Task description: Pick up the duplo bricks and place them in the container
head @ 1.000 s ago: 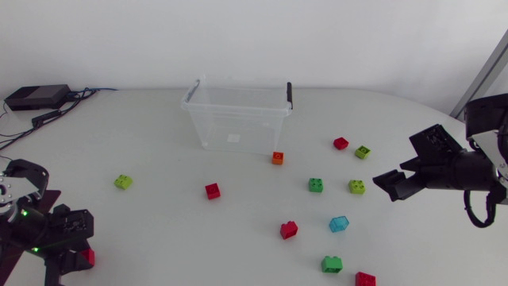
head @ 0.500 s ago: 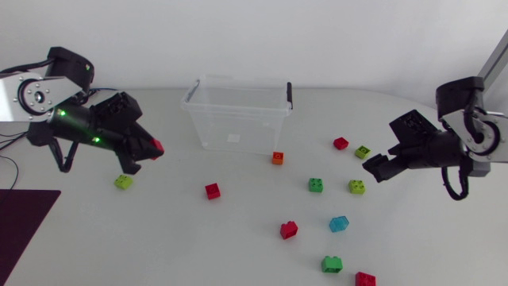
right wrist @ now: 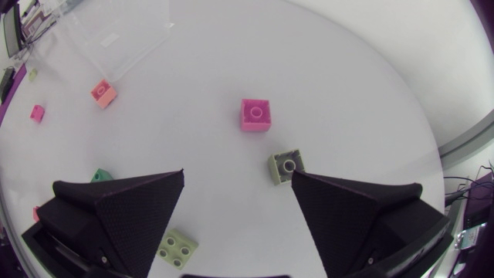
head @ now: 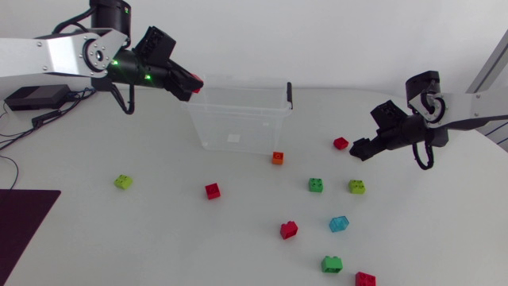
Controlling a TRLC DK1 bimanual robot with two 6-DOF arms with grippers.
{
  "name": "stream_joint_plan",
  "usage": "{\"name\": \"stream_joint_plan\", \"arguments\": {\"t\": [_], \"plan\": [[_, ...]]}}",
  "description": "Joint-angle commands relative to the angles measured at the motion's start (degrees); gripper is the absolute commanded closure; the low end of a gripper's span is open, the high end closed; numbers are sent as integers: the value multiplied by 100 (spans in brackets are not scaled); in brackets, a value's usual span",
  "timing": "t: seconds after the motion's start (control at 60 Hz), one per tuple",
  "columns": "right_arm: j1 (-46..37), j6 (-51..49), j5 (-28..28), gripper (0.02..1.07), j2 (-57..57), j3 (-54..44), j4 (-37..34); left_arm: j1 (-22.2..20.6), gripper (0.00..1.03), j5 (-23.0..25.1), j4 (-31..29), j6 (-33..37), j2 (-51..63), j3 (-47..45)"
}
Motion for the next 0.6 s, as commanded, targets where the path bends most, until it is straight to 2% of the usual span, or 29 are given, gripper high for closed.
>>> {"name": "stream_joint_plan", "arguments": {"t": [0.0, 0.2, 0.233, 0.267, 0.283, 0.3, 0.317, 0.333, 0.45, 0.583], "plan": [[-73, -150, -40, 6, 241, 190, -34, -89, 65, 70, 118, -220, 352, 304], [-126, -273, -40, 6, 443, 234, -34, -116, 60, 61, 391, -554, 1204, 1130], [-126, -282, -40, 6, 469, 234, -43, -125, 54, 61, 382, -554, 1239, 1166], [-135, -309, -40, 6, 505, 242, -34, -151, 34, -1, 373, -554, 1292, 1227], [-135, -309, -40, 6, 505, 242, -34, -151, 34, -1, 373, -554, 1292, 1227], [-135, -309, -40, 6, 531, 260, -34, -169, 22, -53, 364, -554, 1318, 1262], [-143, -309, -40, 6, 557, 304, -34, -169, 19, -53, 355, -554, 1318, 1262], [-161, -309, -40, 6, 601, 348, -43, -160, 4, -62, 268, -554, 1327, 1297], [-275, -449, -48, 6, 768, 647, -210, -37, 4, -141, -31, -502, 1002, 1201], [-354, -695, -66, 6, 1120, 1104, -473, 350, 4, -203, -523, -405, 360, 1016]]}}
